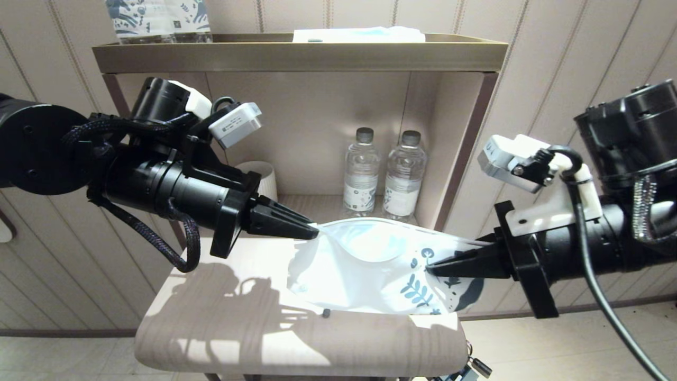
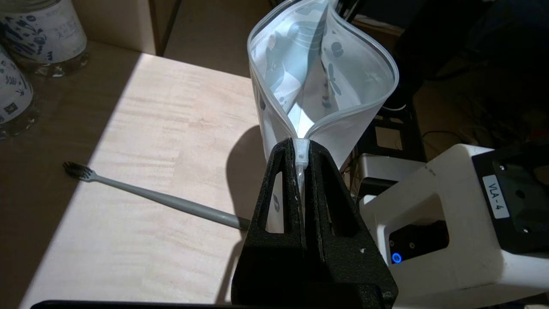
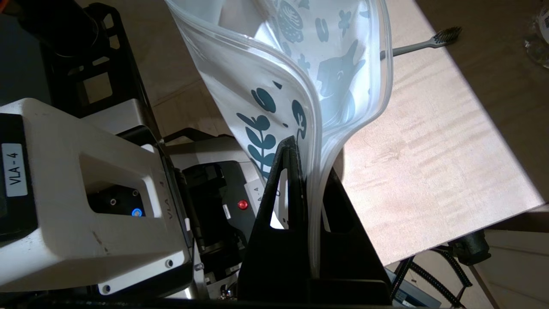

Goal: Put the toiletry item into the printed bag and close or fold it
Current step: Open the storage bag

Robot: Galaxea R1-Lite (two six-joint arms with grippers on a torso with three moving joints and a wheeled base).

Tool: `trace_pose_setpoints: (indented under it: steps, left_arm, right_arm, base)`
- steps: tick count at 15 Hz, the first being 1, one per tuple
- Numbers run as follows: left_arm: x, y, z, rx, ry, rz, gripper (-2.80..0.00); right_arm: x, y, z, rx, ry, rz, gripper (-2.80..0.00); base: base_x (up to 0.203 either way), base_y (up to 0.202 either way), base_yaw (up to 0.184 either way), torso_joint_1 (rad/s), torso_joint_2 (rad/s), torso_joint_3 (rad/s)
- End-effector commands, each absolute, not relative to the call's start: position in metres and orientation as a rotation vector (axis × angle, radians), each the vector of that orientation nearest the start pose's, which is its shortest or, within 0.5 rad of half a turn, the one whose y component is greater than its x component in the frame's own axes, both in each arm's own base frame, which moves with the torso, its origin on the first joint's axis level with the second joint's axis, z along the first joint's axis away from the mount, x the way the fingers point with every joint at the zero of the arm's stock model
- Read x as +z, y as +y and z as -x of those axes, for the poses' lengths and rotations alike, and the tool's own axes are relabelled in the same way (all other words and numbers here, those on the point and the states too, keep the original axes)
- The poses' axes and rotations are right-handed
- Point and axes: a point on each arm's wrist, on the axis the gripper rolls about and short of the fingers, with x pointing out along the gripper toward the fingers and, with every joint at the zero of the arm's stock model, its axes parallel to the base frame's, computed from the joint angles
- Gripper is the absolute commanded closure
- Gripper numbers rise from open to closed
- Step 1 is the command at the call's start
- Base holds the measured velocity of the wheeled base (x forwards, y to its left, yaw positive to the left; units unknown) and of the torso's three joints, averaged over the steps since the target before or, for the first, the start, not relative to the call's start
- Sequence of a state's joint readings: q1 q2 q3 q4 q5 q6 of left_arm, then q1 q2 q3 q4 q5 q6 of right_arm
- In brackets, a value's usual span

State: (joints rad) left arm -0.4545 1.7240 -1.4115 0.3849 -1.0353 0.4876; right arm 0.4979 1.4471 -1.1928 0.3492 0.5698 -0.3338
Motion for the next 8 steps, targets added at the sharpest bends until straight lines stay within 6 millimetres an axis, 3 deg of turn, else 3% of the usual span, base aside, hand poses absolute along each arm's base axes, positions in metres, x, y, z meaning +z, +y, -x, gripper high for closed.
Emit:
trace_pose_setpoints:
  steps: [1, 5, 8]
  left_arm:
    - [0.255, -0.151, -0.266, -1.561, 0.369, -0.157, 0.00]
    - [0.250, -0.154, -0.270, -1.532, 0.388, -0.175, 0.00]
    - [0.241, -0.158, -0.280, -1.510, 0.345, -0.197, 0.00]
  right_arm:
    - [0.260, 0.129, -0.210, 1.137, 0.493, 0.267, 0.00]
    - [0.243, 0.155, -0.230, 1.183, 0.516, 0.279, 0.00]
    - [0.240, 0.161, -0.237, 1.184, 0.495, 0.281, 0.00]
  base:
    - [0.000, 0.000, 0.000, 0.000, 0.00, 0.000]
    - [0.000, 0.000, 0.000, 0.000, 0.00, 0.000]
    - [0.000, 0.000, 0.000, 0.000, 0.00, 0.000]
